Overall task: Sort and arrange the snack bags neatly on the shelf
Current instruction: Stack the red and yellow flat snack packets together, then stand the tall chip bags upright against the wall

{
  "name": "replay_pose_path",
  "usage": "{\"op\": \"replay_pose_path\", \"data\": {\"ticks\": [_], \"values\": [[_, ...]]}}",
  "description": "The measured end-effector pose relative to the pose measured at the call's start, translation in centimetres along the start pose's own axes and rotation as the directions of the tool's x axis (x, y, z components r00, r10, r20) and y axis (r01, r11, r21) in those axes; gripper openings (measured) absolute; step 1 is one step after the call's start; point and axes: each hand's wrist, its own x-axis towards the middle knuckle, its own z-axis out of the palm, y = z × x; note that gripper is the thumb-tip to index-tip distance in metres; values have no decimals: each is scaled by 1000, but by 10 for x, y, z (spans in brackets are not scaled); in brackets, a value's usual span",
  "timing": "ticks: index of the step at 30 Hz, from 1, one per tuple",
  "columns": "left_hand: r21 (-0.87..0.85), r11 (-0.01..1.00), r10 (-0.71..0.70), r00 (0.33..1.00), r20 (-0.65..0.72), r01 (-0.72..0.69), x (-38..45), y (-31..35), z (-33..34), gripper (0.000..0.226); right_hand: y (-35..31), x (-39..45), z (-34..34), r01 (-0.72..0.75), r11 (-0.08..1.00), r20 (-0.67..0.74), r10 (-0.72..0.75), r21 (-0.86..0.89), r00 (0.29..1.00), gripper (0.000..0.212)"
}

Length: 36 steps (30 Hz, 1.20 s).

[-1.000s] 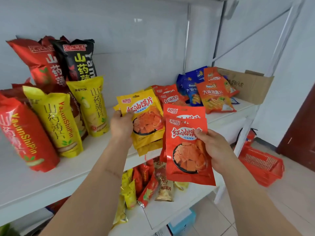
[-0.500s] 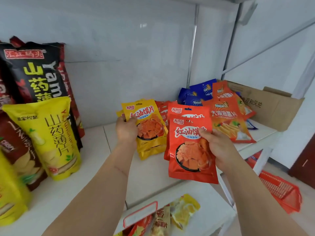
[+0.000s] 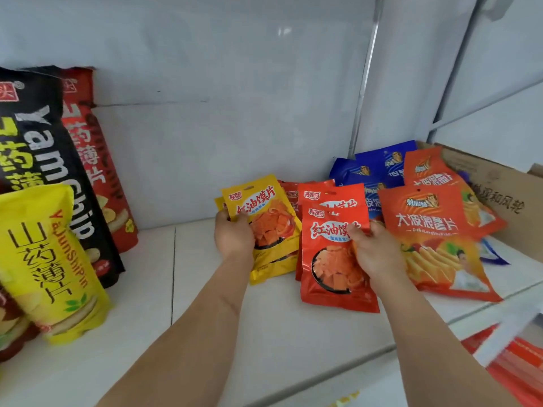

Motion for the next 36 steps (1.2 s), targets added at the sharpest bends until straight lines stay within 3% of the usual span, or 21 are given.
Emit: {"op": "replay_pose_path", "data": {"ticks": [7, 13, 16, 19, 22, 25, 27, 30, 36], "values": [[73, 997, -21, 998, -62, 25, 1, 8, 34, 13, 5, 44, 6, 19, 996, -53, -24, -83, 998, 37], [163, 985, -35, 994, -108, 52, -2, 7, 13, 60, 11, 38, 16, 155, 972, -86, -172, -177, 981, 49], [218, 976, 46, 989, -141, -14, -18, 8, 0, 65, 10, 30, 15, 196, 963, -98, -217, -185, 971, 57], [378, 922, 165, 971, -172, -90, -36, 12, -14, 64, 9, 22, 12, 289, 911, -127, -337, -293, 933, 58], [638, 714, 435, 897, -82, -288, -57, 15, -30, 50, 8, 12, 13, 438, 810, -150, -525, -391, 838, 46], [807, 284, 692, 693, 202, -518, -73, 8, -48, 32, 6, -1, 22, 649, 610, -16, -734, -454, 679, 23], [812, 53, 723, 583, 370, -581, -80, 4, -61, 31, 5, -15, 32, 773, 447, 133, -823, -449, 553, 17], [777, -107, 691, 516, 506, -620, -87, 1, -86, 28, 4, -38, 50, 872, 283, 280, -868, -401, 410, 19], [769, -235, 675, 470, 569, -594, -90, -1, -151, 26, -14, -89, 86, 907, 215, 376, -857, -363, 353, 17]]}}
